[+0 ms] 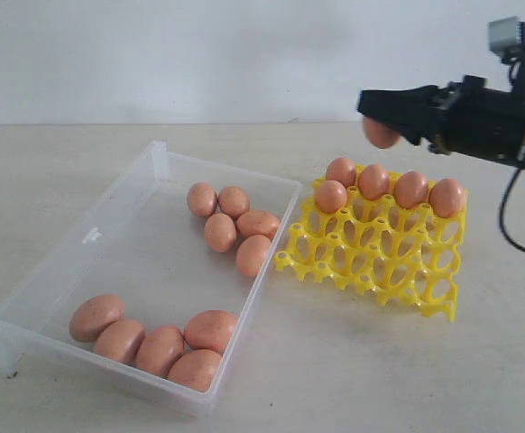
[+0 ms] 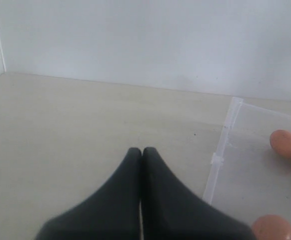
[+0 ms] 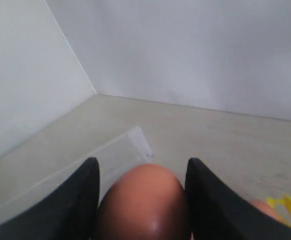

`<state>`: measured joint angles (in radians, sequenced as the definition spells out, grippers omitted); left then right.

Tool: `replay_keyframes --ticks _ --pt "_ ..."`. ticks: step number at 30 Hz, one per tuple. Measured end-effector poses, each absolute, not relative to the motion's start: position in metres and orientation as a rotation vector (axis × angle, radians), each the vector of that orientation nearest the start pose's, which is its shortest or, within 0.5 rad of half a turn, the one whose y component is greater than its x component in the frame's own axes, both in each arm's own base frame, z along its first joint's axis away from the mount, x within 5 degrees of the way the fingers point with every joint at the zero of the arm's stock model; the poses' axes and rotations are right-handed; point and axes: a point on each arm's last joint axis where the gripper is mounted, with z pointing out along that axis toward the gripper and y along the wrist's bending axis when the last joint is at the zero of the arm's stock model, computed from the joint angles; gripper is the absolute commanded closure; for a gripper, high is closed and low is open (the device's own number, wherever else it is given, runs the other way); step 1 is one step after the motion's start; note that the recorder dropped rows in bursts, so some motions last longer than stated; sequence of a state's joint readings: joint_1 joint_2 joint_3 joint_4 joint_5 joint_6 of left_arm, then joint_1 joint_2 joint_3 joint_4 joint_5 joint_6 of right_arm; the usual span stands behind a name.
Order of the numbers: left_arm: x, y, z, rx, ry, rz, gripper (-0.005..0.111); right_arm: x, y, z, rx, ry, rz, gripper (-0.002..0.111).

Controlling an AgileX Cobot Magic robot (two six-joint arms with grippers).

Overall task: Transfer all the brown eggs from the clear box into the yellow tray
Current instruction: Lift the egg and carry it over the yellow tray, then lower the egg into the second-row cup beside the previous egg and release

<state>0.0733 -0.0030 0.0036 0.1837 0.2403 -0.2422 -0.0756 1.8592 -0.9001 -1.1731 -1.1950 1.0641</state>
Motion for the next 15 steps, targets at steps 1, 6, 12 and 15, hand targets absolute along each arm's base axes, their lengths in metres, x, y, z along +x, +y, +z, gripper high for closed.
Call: replay_keyframes --ticks 1,6,12,15 --pt "0.055 0.008 0.191 -0.15 1.714 0.045 0.111 0.347 0.04 0.199 -0.444 1.686 1.032 0.109" --pt "0.055 0.008 0.191 -0.15 1.714 0.045 0.111 0.344 0.03 0.194 -0.507 1.735 1.003 0.109" --pt "0.055 0.008 0.191 -0.15 1.714 0.045 0.111 0.354 0.058 0.174 -0.63 1.834 0.733 0.109" --pt "0.055 0.008 0.191 -0.15 1.714 0.045 0.111 0.363 0.069 0.158 -0.673 1.829 0.729 0.109"
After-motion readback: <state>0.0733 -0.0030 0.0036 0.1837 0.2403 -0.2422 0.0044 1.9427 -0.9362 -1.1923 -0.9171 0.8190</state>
